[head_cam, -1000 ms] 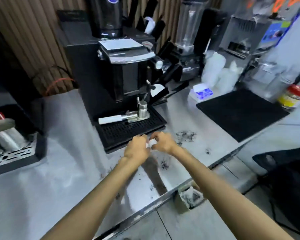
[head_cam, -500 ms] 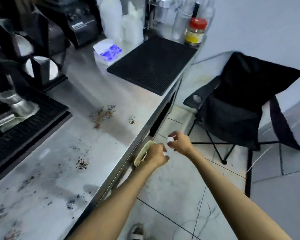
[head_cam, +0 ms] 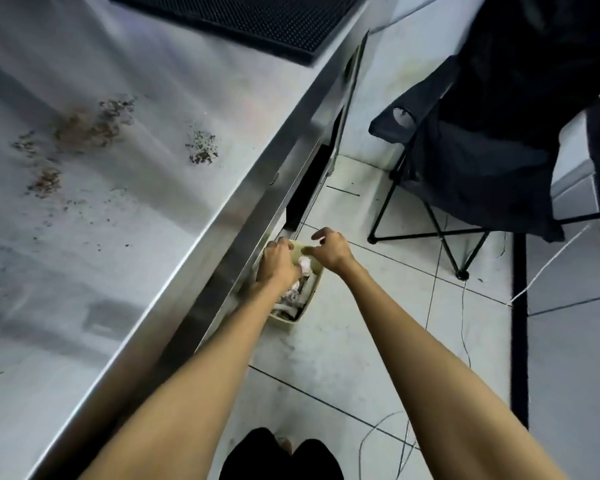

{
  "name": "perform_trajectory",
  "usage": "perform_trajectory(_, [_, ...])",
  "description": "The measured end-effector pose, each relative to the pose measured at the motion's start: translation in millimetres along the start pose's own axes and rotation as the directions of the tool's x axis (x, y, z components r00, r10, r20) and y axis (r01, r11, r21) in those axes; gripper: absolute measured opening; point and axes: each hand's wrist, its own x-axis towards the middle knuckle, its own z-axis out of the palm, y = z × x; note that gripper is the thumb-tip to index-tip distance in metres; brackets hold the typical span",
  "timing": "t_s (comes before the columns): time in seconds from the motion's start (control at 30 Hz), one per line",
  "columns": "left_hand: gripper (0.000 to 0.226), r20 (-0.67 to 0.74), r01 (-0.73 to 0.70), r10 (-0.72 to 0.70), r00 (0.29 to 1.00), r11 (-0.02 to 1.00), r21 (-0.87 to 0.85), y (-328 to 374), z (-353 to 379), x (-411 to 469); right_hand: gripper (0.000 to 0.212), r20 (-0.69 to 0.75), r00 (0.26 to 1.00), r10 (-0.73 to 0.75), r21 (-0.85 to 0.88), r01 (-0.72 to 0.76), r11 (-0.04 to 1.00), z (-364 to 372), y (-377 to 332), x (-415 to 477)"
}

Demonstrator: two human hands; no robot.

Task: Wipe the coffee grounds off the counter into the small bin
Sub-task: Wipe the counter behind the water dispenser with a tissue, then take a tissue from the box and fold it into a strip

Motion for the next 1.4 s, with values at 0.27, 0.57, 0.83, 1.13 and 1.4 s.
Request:
perform_trajectory(0.27, [0.040,0.153,-0.121,0.117,0.981,0.993,0.017,71,-69,-56,0.037,0.067,0.998,0.002,-0.075,0.003,0.997,-91,-37,-68])
perform_trajectory(0.57, [0.035,0.022,-0.274,0.274,0.961,0.962,0.005,188,-224,-113,0.031,-0.010,0.992,-0.125,-0.209,0.120,0.970,-243,-133,-146])
perform_trajectory(0.83, [0.023,-0.190,-0.203,0.202,0.961,0.979,0.012,189,-328,-109,0.028,-0.089,0.921,-0.379,-0.217,0.354,0.910,-297,-233,-149])
perform_trajectory(1.13, [0.030,-0.300,0.009,-0.034,0.953,0.996,-0.085,122,-405,-18,0.031,0.121,0.832,-0.541,-0.174,0.554,0.814,-263,-349,-62])
perform_trajectory(1.4, [0.032,-0.350,0.201,-0.260,0.900,0.960,-0.196,71,-446,53,0.029,0.234,0.754,-0.614,-0.151,0.652,0.743,-231,-434,26])
